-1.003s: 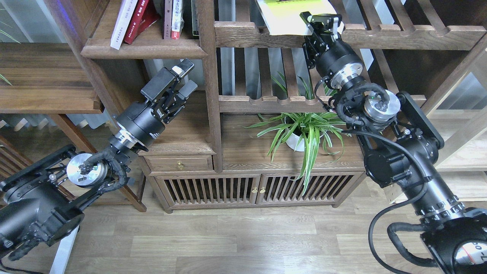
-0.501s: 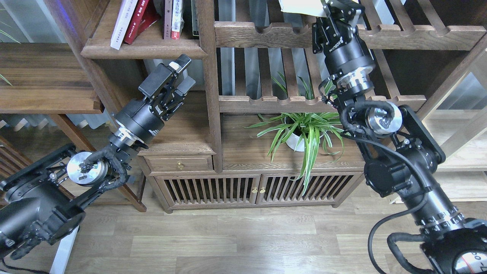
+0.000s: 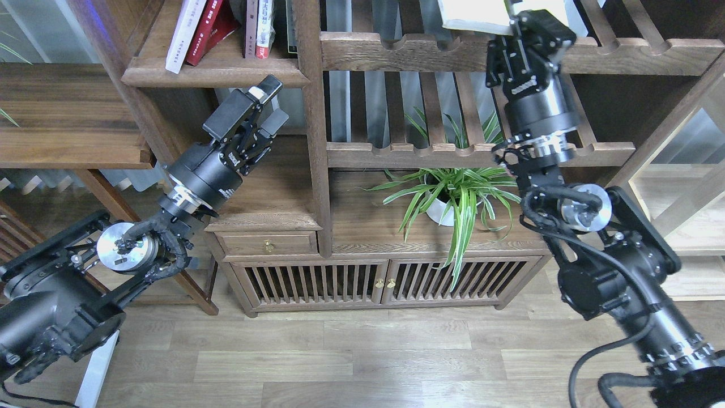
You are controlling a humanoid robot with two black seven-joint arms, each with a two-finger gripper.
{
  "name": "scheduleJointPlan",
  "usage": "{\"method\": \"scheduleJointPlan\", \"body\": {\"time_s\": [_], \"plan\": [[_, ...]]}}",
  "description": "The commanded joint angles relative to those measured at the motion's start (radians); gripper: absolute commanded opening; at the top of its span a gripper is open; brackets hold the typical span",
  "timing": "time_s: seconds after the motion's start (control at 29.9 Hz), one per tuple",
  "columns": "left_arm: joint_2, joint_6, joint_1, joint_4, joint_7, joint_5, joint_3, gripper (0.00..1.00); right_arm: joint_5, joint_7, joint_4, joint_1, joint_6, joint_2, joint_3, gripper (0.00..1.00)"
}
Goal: Organize books on shelf
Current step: 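Pull the yellow-covered book down off the shelf with the right gripper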
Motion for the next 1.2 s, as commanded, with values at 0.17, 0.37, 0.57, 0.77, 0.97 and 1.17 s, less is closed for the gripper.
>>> {"method": "scheduleJointPlan", "body": {"time_s": [0.17,0.37,0.57,0.77,0.97,1.17], "plan": [[-0.002,0.0,-0.004,-0.001,-0.001,0.0,-0.004,0.99,-0.055,0.0,0.006,-0.081,0.034,-0.045,-0.018,0.0],[-0.002,0.0,-0.002,-0.001,-0.001,0.0,-0.004,0.99,-0.071,0.001,0.006,-0.091,0.034,-0.066,-0.018,0.0],[-0.006,0.0,-0.005,-0.001,-0.001,0.0,-0.004,0.99,-0.073,0.001,0.006,-0.102,0.034,-0.101,-0.017,0.0],[-0.011,0.0,-0.006,-0.001,0.0,0.003,-0.004,0.99,-0.073,0.003,0.006,-0.153,0.034,-0.17,-0.009,0.0],[-0.009,0.0,-0.007,-0.001,0.002,0.003,-0.004,0.99,-0.073,0.011,0.006,-0.17,0.034,-0.238,0.041,0.0],[-0.013,0.0,-0.006,-0.001,0.002,0.014,-0.004,0.99,-0.073,0.012,0.006,-0.211,0.034,-0.319,0.089,0.0]]}}
